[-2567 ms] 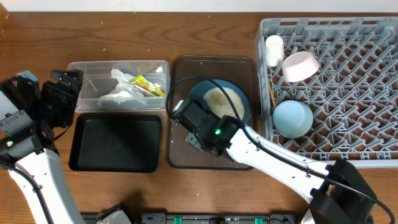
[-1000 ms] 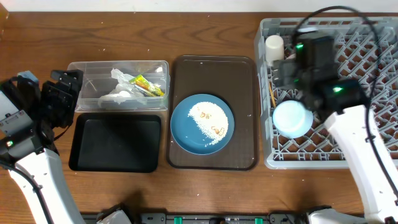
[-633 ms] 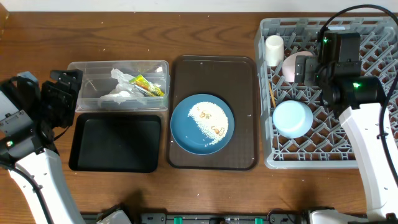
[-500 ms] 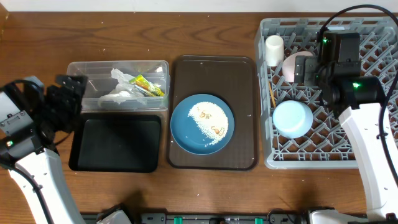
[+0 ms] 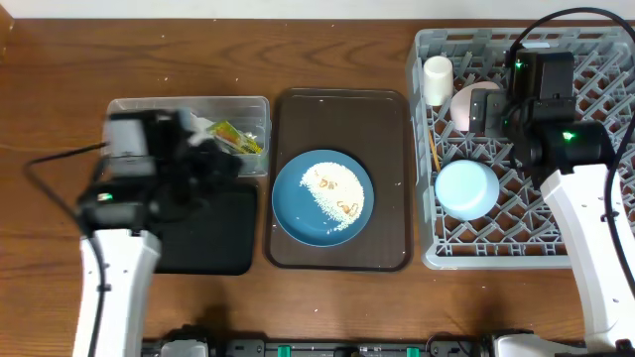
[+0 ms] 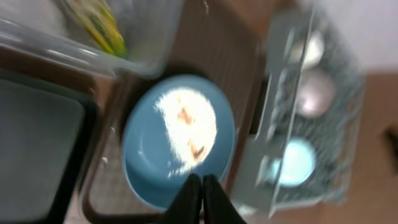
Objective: Sort waste into correct bins and load items into the dishwasher rack
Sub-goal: 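Move the left gripper right and grasp the blue plate's rim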
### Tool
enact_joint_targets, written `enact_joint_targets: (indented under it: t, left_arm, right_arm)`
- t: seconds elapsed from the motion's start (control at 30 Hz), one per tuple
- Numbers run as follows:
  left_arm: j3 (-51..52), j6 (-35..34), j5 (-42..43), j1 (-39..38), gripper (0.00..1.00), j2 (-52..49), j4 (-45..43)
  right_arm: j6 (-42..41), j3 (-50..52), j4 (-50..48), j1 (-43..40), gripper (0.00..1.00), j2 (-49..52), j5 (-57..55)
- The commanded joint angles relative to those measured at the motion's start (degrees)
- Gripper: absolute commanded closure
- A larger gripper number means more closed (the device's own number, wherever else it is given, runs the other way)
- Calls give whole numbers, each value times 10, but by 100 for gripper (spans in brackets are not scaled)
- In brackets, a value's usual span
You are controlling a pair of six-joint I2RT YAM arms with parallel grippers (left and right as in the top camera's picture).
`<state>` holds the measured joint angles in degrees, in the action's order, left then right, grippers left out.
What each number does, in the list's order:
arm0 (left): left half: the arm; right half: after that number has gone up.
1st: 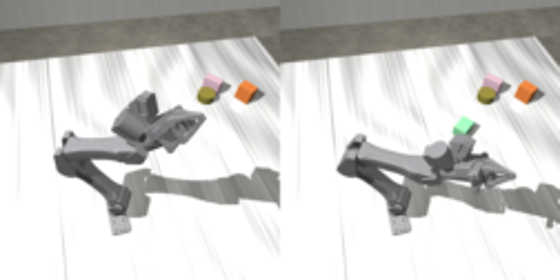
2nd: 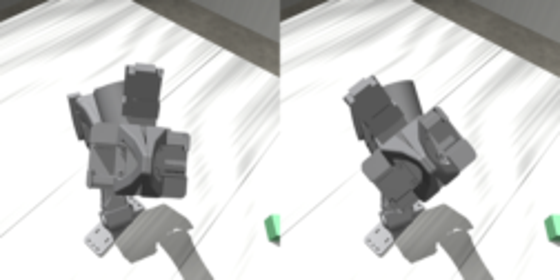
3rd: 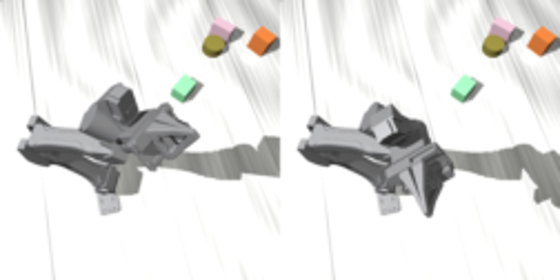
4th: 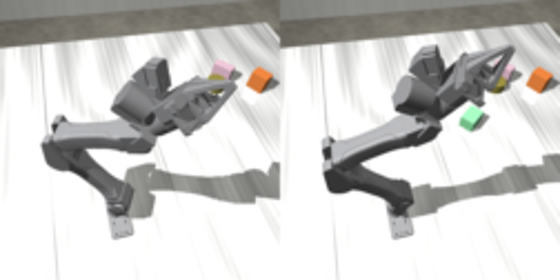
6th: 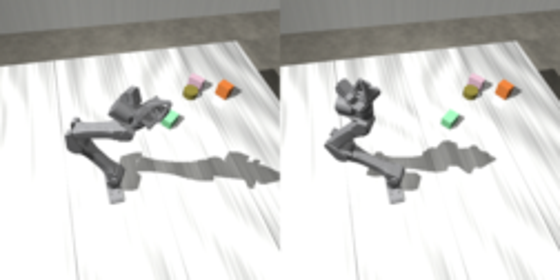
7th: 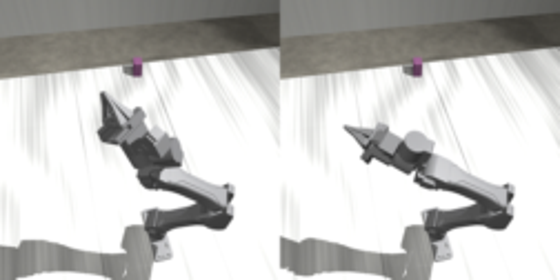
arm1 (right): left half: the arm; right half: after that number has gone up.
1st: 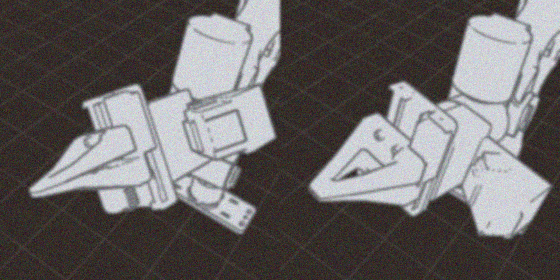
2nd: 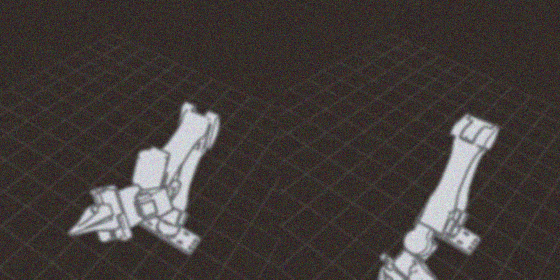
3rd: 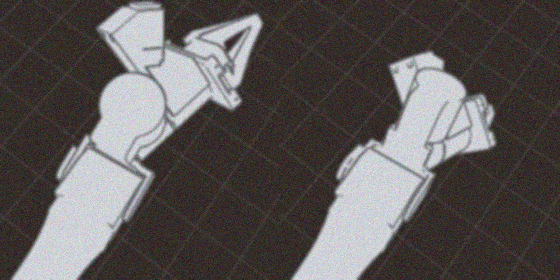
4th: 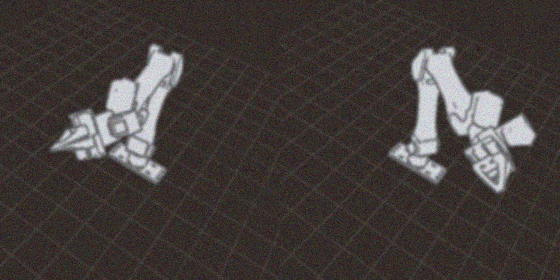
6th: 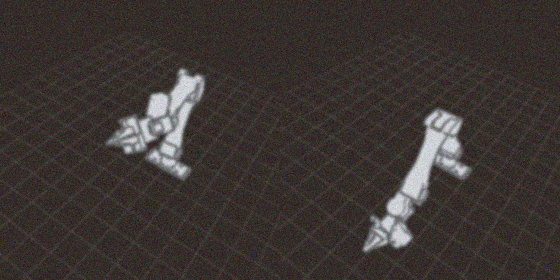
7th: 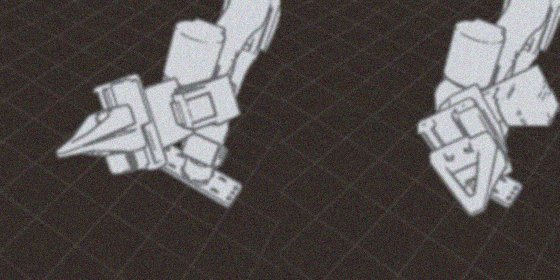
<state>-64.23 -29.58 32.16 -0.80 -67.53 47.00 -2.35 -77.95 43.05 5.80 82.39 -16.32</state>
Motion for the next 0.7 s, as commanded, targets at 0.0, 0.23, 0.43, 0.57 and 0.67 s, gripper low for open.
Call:
enact_joint_targets:
  t: [0.0,0.23,0.43,0.57,0.67]
  left_arm:
    - [-5,-18,-139,-130,94,-11,-4]
    - [-5,-18,-290,-386,76,-59,-14]
    - [-5,-39,-362,-503,60,-137,-22]
    - [-5,-39,-363,-534,49,-195,-74]
    - [-5,-32,-366,-534,49,-216,-114]
  right_arm:
    - [-4,-4,1,-2,1,2,-2]
    - [-4,-4,1,-2,1,2,-2]
    - [-4,-4,1,-2,1,2,-2]
    - [-4,-4,1,-2,1,2,-2]
    - [-4,-4,1,-2,1,2,-2]
